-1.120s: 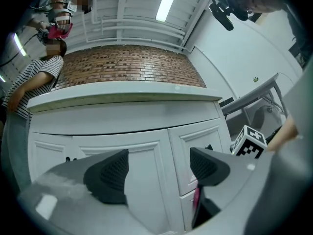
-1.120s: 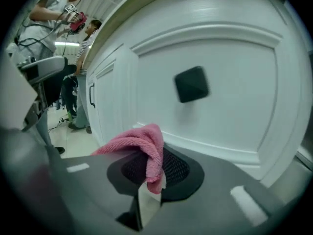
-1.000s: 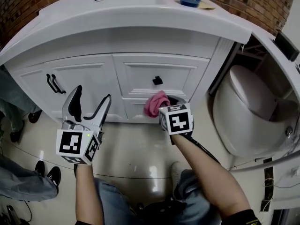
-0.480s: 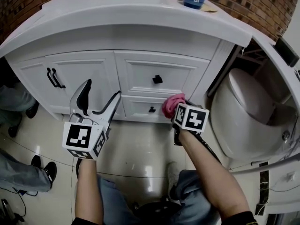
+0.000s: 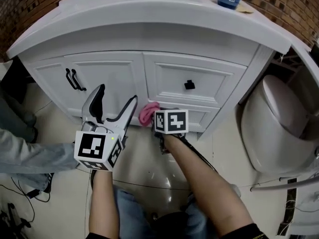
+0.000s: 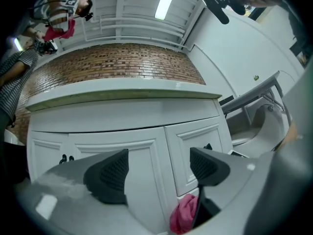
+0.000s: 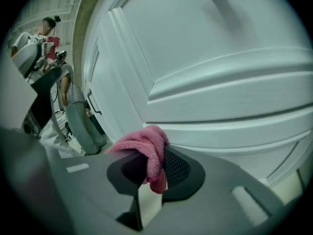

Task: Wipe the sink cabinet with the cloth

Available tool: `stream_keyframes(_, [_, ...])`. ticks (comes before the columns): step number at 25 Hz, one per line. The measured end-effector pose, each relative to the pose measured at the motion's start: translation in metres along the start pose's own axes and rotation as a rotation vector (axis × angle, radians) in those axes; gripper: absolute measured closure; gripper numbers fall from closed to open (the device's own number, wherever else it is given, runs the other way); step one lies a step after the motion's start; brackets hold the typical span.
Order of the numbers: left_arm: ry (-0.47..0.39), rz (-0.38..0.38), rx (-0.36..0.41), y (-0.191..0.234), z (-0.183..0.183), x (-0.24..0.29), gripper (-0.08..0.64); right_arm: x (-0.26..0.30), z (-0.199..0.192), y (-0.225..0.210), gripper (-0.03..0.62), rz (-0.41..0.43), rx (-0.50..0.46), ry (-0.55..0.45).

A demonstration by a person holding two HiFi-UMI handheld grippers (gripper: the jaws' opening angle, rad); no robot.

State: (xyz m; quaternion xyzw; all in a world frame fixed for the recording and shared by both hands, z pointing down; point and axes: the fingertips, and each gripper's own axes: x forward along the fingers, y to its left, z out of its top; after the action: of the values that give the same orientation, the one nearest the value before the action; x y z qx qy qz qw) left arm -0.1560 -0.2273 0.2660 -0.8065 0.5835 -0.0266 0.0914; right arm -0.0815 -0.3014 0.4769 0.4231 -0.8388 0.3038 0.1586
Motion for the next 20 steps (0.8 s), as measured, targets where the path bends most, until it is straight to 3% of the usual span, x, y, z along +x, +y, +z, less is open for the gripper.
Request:
stream_keyframes(5, [0.018, -0.008, -0.015, 0.002, -0.008, 0.010, 0.163, -0.002, 0.002, -0.004, 0.537, -0.004, 0.127, -0.006])
stream_keyframes(8, [0.010, -0.026, -0.017, -0.003, -0.007, 0.015, 0.163, -0.021, 0.000, -0.034, 0.534, -0.024, 0.190, -0.006])
stream_keyframes(16, [-0.018, -0.077, -0.072, -0.028, -0.008, 0.038, 0.164, -0.126, -0.008, -0.168, 0.534, -0.283, 0.473, -0.146])
stream_keyframes(20, [-0.038, -0.097, -0.089, -0.041, -0.004, 0.045, 0.164, -0.157, -0.006, -0.204, 0.534, -0.354, 0.444, -0.180])
